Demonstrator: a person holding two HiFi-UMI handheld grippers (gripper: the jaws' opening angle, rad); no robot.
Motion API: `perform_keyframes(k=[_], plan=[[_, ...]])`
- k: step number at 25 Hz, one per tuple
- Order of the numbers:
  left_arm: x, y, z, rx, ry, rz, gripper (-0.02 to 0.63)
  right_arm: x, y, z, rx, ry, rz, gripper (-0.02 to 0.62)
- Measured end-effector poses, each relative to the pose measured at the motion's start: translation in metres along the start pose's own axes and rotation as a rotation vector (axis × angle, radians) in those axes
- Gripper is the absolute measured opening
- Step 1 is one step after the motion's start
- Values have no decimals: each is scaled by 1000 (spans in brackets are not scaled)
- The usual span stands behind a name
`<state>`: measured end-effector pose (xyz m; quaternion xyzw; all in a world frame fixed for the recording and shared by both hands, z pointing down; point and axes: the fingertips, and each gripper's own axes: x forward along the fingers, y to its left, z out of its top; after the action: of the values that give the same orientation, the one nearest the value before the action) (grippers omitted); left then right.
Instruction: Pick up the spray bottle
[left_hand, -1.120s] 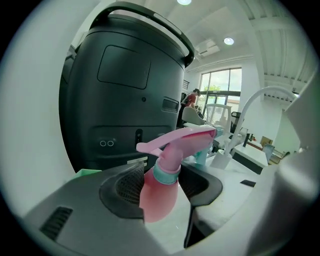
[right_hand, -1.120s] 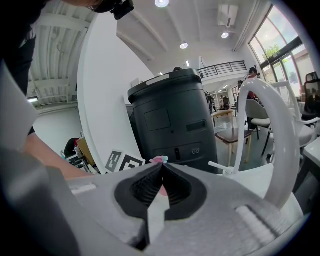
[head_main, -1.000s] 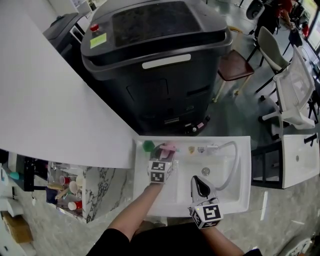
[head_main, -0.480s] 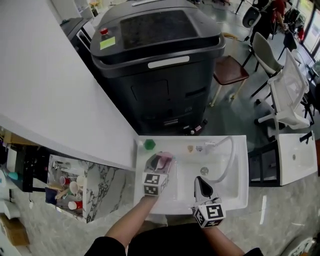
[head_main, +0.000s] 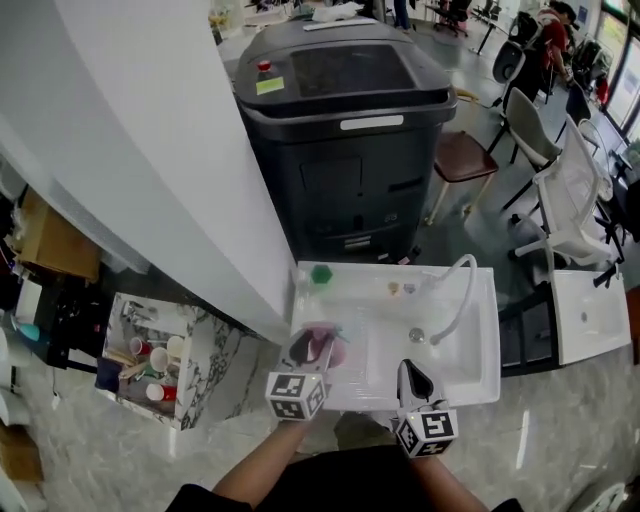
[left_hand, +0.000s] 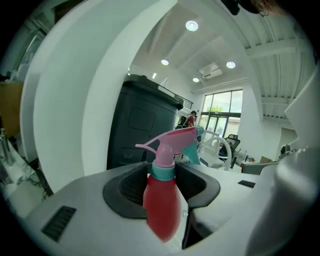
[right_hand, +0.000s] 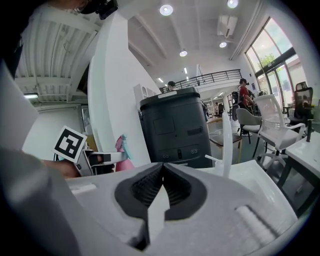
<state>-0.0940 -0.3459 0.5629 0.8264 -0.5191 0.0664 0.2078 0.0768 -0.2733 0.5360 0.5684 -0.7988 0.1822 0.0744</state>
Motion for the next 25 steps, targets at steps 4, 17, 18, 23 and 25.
perform_keyframes(k=[4, 17, 18, 23, 25], plan=[[-68, -3, -1, -9, -49, 7, 181, -41, 35, -12, 1, -31, 0, -2], [-277, -35, -62, 129, -103, 8, 179, -185, 142, -79, -80, -12, -21, -2], [-288, -37, -70, 121, -105, 4, 179, -194, 148, -86, -88, -6, -22, -2], [-331, -57, -100, 72, -97, -11, 176, -238, 162, -104, -104, 13, -50, -2], [-344, -66, -103, 75, -100, -13, 175, -251, 161, -104, -104, 8, -56, -2]])
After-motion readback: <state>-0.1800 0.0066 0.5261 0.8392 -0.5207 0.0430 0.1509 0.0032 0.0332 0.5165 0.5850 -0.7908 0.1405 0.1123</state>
